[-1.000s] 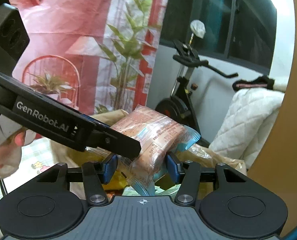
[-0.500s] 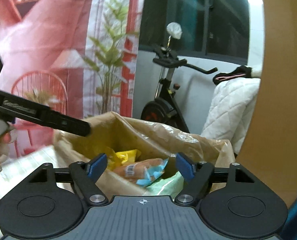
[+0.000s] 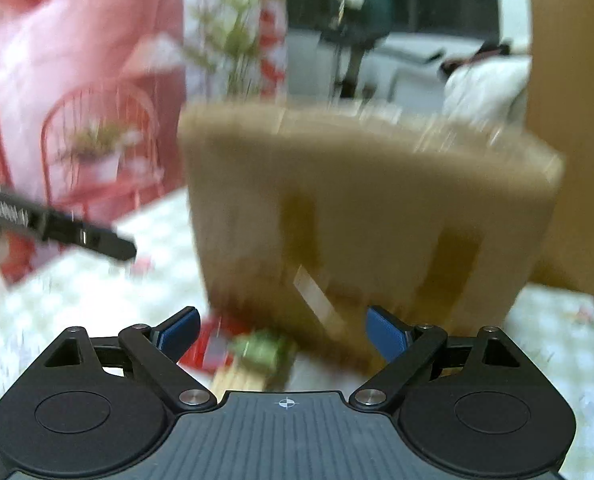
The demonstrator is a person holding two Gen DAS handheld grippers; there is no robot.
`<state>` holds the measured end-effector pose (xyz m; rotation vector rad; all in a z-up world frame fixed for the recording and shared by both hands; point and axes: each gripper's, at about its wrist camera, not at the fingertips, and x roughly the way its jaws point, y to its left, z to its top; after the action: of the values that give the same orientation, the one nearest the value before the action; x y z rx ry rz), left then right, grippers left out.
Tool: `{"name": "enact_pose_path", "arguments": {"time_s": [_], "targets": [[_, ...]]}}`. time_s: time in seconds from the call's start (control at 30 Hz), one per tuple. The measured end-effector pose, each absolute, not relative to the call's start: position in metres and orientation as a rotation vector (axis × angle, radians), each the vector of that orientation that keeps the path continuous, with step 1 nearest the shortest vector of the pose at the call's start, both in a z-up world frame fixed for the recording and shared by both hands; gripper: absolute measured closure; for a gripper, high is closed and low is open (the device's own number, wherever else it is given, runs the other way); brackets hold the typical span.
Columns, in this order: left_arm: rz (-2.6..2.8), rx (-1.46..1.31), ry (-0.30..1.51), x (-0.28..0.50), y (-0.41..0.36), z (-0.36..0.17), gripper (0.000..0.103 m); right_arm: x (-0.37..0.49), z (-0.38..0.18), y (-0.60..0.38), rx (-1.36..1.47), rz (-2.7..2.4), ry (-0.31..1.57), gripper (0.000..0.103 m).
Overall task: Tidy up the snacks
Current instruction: 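Lower both grippers to the cracker packet and close on it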
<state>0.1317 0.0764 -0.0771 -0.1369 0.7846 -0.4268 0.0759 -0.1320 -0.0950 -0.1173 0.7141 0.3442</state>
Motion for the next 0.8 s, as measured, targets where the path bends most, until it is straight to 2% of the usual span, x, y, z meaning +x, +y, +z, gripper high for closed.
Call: {"name": "enact_pose_path", "arguments": {"time_s": [0.23,0.43,0.8], "targets": [[-0.417,-0.166,0.860,0.131,0.081,-0.104,0.042,0.088,-0.150,-0.096,-0.211,0.404,0.917,0.015],[-0.430,-0.162,0.890,0.129,0.077,-0.114,0.042,0.081,-0.167,-0.082,-0.265,0.396,0.965,0.015],[-0.499,-0.144,0.940,0.133,0.045,-0.138,0.043,0.045,-0.169,-0.156,-0.163,0.255,0.941,0.013]]}}
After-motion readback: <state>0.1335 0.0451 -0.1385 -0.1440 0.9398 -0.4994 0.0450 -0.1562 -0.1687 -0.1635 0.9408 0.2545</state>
